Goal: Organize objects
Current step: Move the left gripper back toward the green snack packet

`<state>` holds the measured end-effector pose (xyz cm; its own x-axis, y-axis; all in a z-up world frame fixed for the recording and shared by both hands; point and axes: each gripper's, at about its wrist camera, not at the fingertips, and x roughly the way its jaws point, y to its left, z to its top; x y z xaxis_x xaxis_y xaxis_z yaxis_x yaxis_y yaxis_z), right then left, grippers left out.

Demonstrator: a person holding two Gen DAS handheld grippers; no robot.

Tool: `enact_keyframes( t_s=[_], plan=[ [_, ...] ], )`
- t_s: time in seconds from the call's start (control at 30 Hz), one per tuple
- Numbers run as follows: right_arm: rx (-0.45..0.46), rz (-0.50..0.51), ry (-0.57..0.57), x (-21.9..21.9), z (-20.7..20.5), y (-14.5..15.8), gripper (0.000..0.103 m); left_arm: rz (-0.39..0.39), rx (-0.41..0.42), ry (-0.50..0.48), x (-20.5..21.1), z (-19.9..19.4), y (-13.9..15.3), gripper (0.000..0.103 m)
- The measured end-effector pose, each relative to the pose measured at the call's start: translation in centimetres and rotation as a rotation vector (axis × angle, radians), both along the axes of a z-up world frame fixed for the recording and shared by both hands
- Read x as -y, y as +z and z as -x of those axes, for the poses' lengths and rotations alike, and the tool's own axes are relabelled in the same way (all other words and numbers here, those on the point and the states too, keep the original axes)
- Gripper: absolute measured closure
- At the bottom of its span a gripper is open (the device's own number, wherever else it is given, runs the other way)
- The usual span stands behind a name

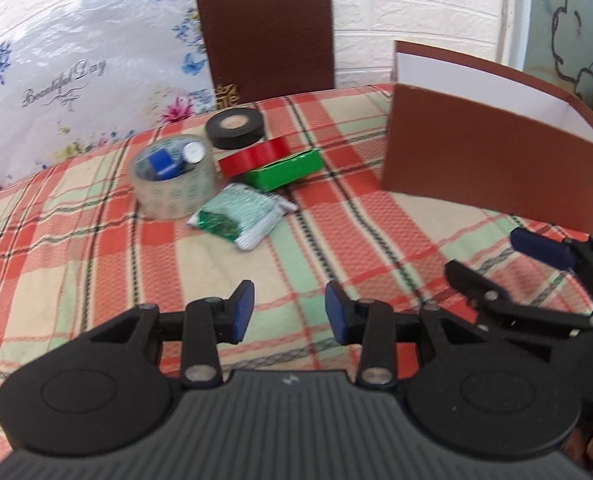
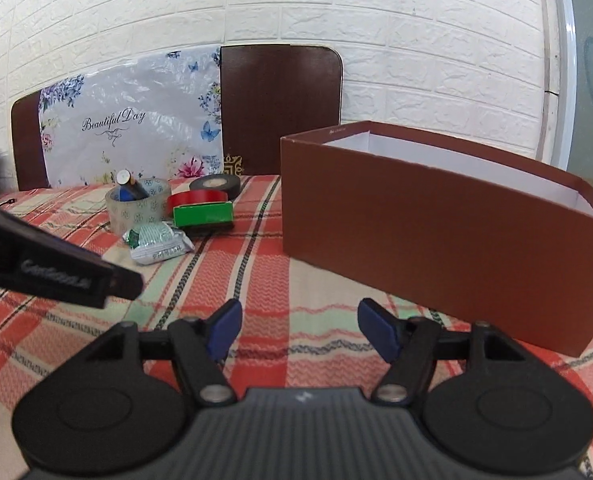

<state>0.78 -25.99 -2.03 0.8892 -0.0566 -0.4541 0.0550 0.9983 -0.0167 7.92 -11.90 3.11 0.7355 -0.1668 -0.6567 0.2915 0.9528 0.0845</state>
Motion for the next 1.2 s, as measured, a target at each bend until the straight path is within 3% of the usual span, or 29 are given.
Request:
enact_keyframes(
  t_s=[0.17,0.77,1.03,1.2],
  plan=[
    [-0.016,0.014,0.006,-0.1,-0.2,-0.1,0.028,-0.026,0.019,0.035,-1.4,0.7,-0.7,0.058],
    [-0.096,0.079,0.008,-1.0,-1.2,-0.6,0.027,0.001,-0.001,0.194,-8.5,-0.3,-2.9,0.055],
    [-0.147,0.121,0.042,-2.4,-1.5,-0.8,0.027,0.01,0.031,0.236,-11.0,-0.9,-3.3,0.048],
    [-0.17,0.095,0.123,-4.0,-2.2,-0.6,0.027,0.04,0.073,0.269,-13.1,-1.8,-3.9,0.036]
  ],
)
